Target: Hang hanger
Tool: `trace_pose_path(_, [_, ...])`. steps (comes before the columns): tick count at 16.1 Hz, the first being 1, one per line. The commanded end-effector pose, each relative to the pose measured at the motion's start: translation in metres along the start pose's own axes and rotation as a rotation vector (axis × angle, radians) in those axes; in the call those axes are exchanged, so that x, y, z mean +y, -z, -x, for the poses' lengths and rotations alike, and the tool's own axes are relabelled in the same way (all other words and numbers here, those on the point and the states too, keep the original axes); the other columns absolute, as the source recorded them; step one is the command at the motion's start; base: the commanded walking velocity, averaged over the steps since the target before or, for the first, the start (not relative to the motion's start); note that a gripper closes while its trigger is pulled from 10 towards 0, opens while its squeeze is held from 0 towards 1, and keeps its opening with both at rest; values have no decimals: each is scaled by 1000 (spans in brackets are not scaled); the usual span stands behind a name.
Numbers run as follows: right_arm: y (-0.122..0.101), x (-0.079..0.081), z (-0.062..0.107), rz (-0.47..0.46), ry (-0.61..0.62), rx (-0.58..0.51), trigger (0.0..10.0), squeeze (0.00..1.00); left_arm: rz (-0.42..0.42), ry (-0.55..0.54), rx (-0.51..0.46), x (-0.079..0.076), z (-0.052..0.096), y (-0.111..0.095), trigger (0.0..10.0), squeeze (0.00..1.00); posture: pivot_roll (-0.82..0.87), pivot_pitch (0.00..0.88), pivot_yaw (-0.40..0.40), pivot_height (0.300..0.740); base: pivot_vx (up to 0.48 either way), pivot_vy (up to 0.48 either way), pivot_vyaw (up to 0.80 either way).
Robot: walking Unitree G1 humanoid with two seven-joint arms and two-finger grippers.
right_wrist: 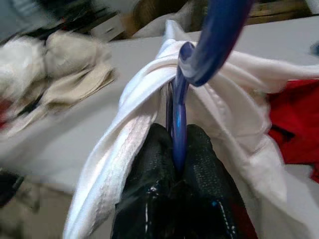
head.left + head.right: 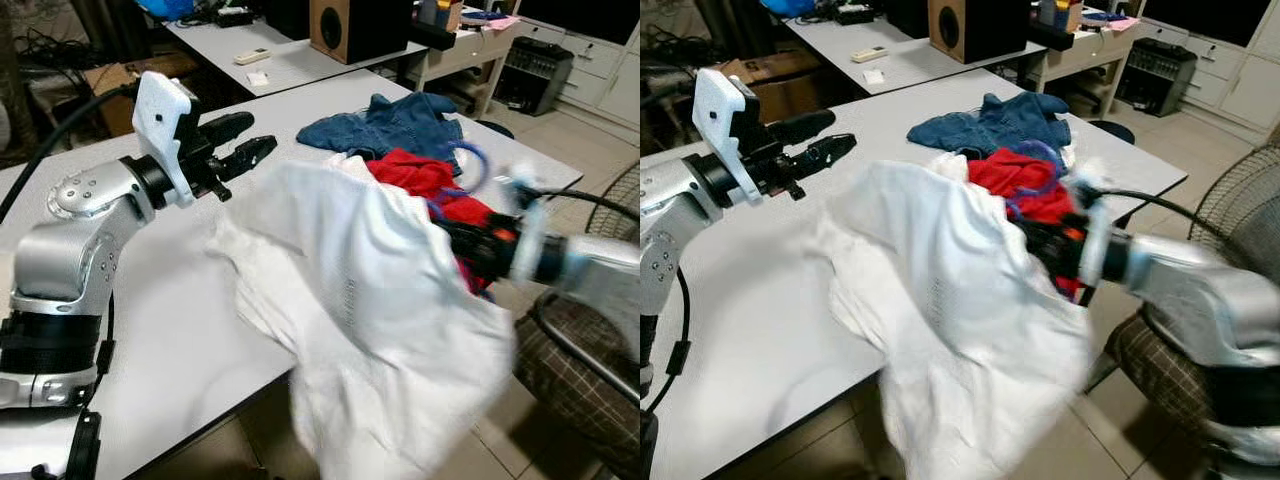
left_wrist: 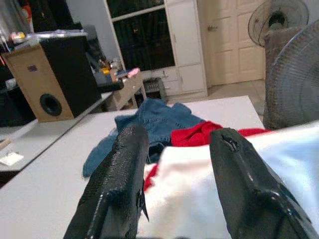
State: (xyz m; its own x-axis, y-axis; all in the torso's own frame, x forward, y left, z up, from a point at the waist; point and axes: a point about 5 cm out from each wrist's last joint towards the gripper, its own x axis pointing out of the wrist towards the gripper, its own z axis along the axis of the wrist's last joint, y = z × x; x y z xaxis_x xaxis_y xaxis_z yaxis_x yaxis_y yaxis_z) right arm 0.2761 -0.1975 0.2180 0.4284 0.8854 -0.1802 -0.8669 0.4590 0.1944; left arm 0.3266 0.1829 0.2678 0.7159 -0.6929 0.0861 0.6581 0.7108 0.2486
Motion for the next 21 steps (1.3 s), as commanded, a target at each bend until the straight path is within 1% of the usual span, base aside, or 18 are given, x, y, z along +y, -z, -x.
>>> trace_pose_path(1, [-20, 14, 13, 108, -118, -38, 10000, 0, -19, 15, -51, 4, 1, -10, 10000, 0, -31, 0, 63, 740, 0, 0, 0])
trace_pose_path(2, [-23, 19, 20, 124, -165, -19, 10000, 0, -18, 38, -75, 4, 2, -14, 10000, 0, -31, 0, 62, 740, 0, 0, 0])
trace_pose_path(3, [-25, 24, 34, 156, -203, 59, 10000, 0, 15, 98, -124, 3, 7, -23, 10000, 0, -32, 0, 59, 740, 0, 0, 0])
trace_pose_path(4, [-26, 24, 41, 174, -200, 93, 10000, 0, 43, 145, -121, 0, 12, -24, 10000, 0, -34, 0, 57, 740, 0, 0, 0])
trace_pose_path(5, [-28, 21, 52, 201, -179, 125, 10000, 0, 66, 229, -74, -8, 20, -17, 10000, 0, -35, 0, 54, 740, 0, 0, 0])
trace_pose_path(6, [-30, 16, 59, 222, -143, 124, 10000, 0, 93, 275, -34, -15, 26, -8, 10000, 0, -36, 0, 51, 740, 0, 0, 0])
trace_pose_path(8, [-35, 0, 66, 289, 3, 71, 10000, 0, 181, 314, -33, -29, 29, 7, 10000, 0, -32, 0, 40, 740, 0, 0, 0])
trace_pose_path(9, [-34, -2, 67, 282, 16, 60, 10000, 0, 204, 301, -36, -34, 24, 12, 10000, 0, -32, 0, 40, 740, 0, 0, 0])
trace_pose_path(10, [-30, 0, 65, 275, 10, 51, 10000, 0, 196, 248, -33, -38, 16, 18, 10000, 0, -32, 0, 38, 740, 0, 0, 0])
trace_pose_path(11, [-26, 1, 62, 276, 4, 40, 10000, 0, 217, 201, -34, -42, 8, 23, 10000, 0, -32, 0, 38, 740, 0, 0, 0])
trace_pose_path(13, [-25, -2, 60, 285, 35, 11, 10000, 0, 224, 166, -40, -44, 5, 25, 10000, 0, -35, 0, 43, 740, 0, 0, 0])
trace_pose_path(14, [-24, -4, 49, 340, 124, -30, 10000, 0, 236, 78, -16, -39, 5, 32, 10000, 259, -38, 0, 49, 740, 0, 0, 0])
trace_pose_path(15, [-19, -5, 42, 340, 180, -35, 10000, 0, 217, 2, 21, -35, 8, 37, 10000, 231, -40, 0, 53, 740, 0, 0, 0])
trace_pose_path(16, [-19, -5, 42, 340, 180, -35, 10000, 0, 217, 2, 21, -35, 8, 37, 10000, 231, -40, 0, 53, 740, 0, 0, 0])
trace_pose_path(17, [-16, -4, 36, 332, 237, -74, 10000, 0, 232, -68, -2, -34, 11, 38, 10000, 0, -35, 0, 52, 740, 0, 0, 0])
trace_pose_path(18, [-10, 7, 22, 293, 253, -111, 10000, 0, 252, -143, 38, -37, 22, 51, 10000, 0, -36, 0, 52, 740, 0, 0, 0])
trace_pose_path(20, [-6, 18, 13, 275, 245, -104, 10000, 0, 256, -189, 86, -43, 31, 61, 10000, 0, -31, 0, 51, 740, 0, 0, 0])
trace_pose_path(21, [-3, 24, 9, 282, 212, -89, 10000, 0, 284, -186, 95, -48, 34, 62, 10000, 0, -31, 0, 51, 740, 0, 0, 0])
